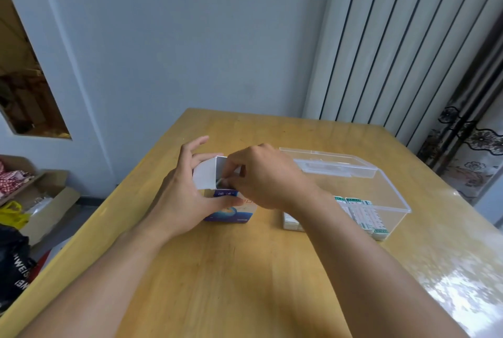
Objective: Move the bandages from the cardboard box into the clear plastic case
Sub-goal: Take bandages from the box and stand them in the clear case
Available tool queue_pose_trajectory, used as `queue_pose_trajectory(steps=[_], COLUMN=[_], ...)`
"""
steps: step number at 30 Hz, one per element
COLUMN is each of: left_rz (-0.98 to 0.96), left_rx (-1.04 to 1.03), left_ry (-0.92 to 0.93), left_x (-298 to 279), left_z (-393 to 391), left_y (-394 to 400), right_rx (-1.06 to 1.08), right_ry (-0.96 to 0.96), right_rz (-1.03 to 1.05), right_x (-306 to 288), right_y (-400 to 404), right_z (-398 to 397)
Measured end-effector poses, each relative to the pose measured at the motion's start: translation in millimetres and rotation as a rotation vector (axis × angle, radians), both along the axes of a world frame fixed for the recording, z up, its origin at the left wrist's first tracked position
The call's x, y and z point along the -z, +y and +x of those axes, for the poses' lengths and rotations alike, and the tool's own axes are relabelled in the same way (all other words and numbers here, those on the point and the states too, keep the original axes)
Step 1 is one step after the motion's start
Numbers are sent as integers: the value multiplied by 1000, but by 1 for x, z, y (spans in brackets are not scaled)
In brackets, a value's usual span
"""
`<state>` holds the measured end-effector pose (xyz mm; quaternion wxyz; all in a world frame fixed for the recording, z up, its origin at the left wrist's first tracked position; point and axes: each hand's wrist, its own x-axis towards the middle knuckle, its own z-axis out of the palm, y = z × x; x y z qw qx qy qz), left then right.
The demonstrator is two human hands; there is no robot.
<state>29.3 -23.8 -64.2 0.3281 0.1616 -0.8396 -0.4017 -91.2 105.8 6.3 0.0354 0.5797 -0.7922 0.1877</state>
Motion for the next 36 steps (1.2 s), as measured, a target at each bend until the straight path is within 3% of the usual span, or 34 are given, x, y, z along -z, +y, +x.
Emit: queue_pose_trajectory(steps=[3, 7, 15, 21, 33, 36], left_rz=[40, 99, 163, 241, 191, 22], left_rx=[27, 46, 57, 62, 9, -177], left_ry=[-28, -26, -26, -43, -63, 157], left_x=[0, 0, 4, 10, 11, -8], left_z=[1, 0, -5, -7, -6, 3], left_y=[-2, -4, 0, -5, -8, 4], right_rx=[-32, -72, -87, -58, 34, 48], right_ry=[-233, -385, -455, -817, -968, -922], right_rz=[-80, -86, -94, -243, -592, -726], right_x=[-1, -2, 1, 1, 1, -3], right_y=[2, 2, 0, 2, 1, 4], right_z=[-8, -9, -11, -18, -30, -29])
